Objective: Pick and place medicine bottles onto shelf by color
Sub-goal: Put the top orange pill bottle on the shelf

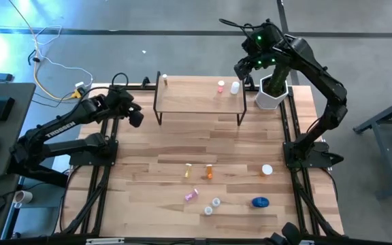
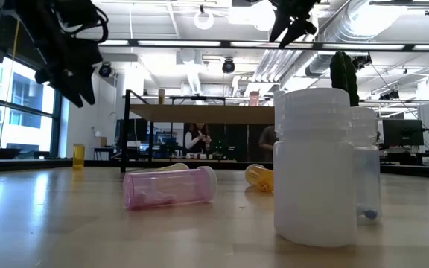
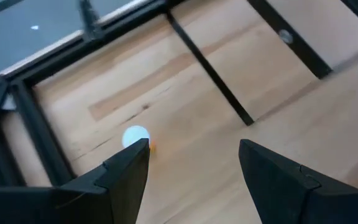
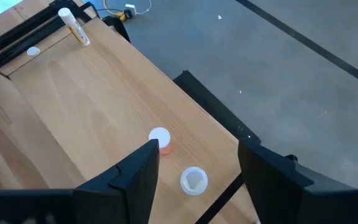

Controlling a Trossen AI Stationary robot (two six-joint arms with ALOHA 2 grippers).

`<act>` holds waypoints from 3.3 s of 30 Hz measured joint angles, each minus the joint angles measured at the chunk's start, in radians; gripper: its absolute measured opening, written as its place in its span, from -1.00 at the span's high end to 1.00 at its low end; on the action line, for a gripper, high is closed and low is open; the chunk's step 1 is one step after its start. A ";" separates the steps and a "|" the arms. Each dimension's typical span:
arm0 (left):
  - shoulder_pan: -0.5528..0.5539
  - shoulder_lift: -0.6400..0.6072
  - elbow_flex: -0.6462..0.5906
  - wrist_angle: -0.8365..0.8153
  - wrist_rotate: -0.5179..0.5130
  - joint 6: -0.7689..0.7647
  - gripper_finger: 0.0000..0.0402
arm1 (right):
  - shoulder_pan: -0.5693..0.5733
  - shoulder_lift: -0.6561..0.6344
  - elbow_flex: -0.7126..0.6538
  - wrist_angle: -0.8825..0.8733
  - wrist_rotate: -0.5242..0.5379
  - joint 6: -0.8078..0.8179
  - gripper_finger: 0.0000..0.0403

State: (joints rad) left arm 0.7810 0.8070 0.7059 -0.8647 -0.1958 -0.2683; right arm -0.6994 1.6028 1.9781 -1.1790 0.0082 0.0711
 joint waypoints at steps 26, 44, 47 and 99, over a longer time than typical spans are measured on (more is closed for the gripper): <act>0.000 0.166 -0.023 0.009 -0.212 -0.556 -0.19 | 0.000 0.000 0.000 0.000 0.000 -0.027 -0.04; 0.017 0.210 -0.023 0.018 -0.193 -0.986 -0.19 | 0.000 0.000 0.000 -0.007 0.000 -0.162 -0.04; 0.015 0.231 -0.023 0.020 -0.224 -1.091 -0.19 | 0.000 0.000 0.000 -0.007 0.000 -0.190 -0.04; 0.052 0.565 -0.023 0.163 -0.258 -1.243 0.16 | -0.001 0.000 -0.001 0.048 0.000 -0.319 -0.04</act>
State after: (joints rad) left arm 0.8326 1.3716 0.6827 -0.7019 -0.4533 -1.5115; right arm -0.7002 1.6032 1.9774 -1.1313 0.0078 -0.2481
